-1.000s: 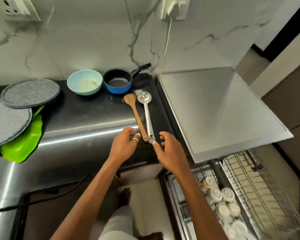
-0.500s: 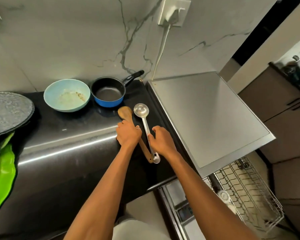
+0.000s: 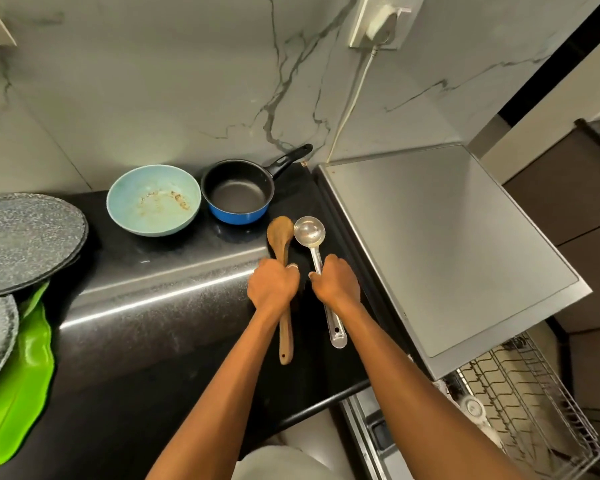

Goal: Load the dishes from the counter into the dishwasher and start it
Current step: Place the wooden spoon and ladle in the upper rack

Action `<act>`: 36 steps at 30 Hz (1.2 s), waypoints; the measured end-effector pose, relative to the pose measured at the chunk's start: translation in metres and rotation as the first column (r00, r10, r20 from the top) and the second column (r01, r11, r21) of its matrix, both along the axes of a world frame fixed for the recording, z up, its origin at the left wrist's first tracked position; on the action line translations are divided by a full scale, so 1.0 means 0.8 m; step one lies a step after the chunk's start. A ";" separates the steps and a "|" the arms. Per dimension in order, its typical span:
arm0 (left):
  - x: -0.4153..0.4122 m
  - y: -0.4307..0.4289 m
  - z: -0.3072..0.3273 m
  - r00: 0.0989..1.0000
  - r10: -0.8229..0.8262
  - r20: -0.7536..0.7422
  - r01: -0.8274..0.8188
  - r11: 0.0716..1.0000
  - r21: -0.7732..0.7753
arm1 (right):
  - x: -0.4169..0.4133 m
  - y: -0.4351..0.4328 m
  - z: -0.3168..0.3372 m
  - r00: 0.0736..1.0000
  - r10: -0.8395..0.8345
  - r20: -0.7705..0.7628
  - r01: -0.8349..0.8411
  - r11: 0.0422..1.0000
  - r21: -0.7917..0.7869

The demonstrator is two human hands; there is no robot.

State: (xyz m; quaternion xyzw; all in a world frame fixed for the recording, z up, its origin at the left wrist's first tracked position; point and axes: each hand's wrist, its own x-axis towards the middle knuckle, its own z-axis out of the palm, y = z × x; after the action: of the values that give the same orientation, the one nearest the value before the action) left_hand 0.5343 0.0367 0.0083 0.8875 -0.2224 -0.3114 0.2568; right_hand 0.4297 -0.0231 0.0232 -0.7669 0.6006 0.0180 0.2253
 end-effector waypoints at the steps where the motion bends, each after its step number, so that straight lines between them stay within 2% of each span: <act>1: -0.002 0.006 0.000 0.998 0.041 -0.056 -0.041 0.999 -0.008 | 0.000 0.003 -0.002 1.000 0.007 -0.011 -0.007 1.000 -0.009; 4: -0.013 0.026 -0.008 0.939 0.150 -0.309 -0.207 0.965 -0.161 | 0.001 0.010 -0.006 0.998 0.045 -0.052 -0.048 0.997 -0.060; 7: -0.025 0.039 0.008 0.805 0.224 -0.549 -0.404 0.885 -0.232 | 0.002 0.008 -0.010 1.000 0.023 0.008 -0.022 0.999 -0.037; 9: -0.027 0.042 0.020 0.694 0.219 -0.686 -0.507 0.825 -0.250 | 0.001 0.004 -0.007 0.954 -0.152 0.259 0.112 0.981 0.161; 11: -0.029 0.042 0.033 0.606 0.166 -0.778 -0.555 0.788 -0.265 | -0.005 0.003 0.009 0.775 -0.437 0.458 0.206 0.858 0.471; 12: -0.030 0.042 0.040 0.586 0.138 -0.798 -0.557 0.784 -0.274 | -0.011 0.004 0.019 0.693 -0.524 0.496 0.202 0.801 0.564; 14: -0.037 0.041 0.054 0.581 0.085 -0.810 -0.541 0.783 -0.306 | -0.029 0.005 0.039 0.590 -0.602 0.538 0.173 0.745 0.644; 17: -0.056 0.034 0.070 0.586 0.021 -0.810 -0.506 0.790 -0.345 | -0.066 0.007 0.066 0.458 -0.659 0.596 0.144 0.717 0.682; 20: -0.094 0.027 0.088 0.553 -0.063 -0.831 -0.460 0.808 -0.368 | -0.120 0.012 0.090 0.346 -0.689 0.637 0.132 0.708 0.694; 24: -0.169 0.027 0.111 0.541 -0.149 -0.828 -0.343 0.859 -0.379 | -0.205 0.025 0.107 0.263 -0.708 0.656 0.147 0.701 0.698; 28: -0.265 0.030 0.118 0.507 -0.214 -0.835 -0.225 0.902 -0.369 | -0.310 0.046 0.108 0.156 -0.756 0.636 0.181 0.655 0.734; 34: -0.436 0.037 0.085 0.507 -0.248 -0.825 -0.037 0.950 -0.309 | -0.505 0.064 0.084 0.022 -0.778 0.628 0.251 0.612 0.750; 36: -0.507 0.044 0.067 0.513 -0.241 -0.824 -0.018 0.957 -0.291 | -0.573 0.062 0.073 0.014 -0.788 0.615 0.289 0.593 0.752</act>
State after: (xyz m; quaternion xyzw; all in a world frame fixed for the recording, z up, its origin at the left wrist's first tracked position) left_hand 0.1286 0.0716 0.0622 0.5623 -0.1642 -0.6890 0.4267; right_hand -0.0290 0.0268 0.0813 -0.2443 0.5774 -0.3918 0.6733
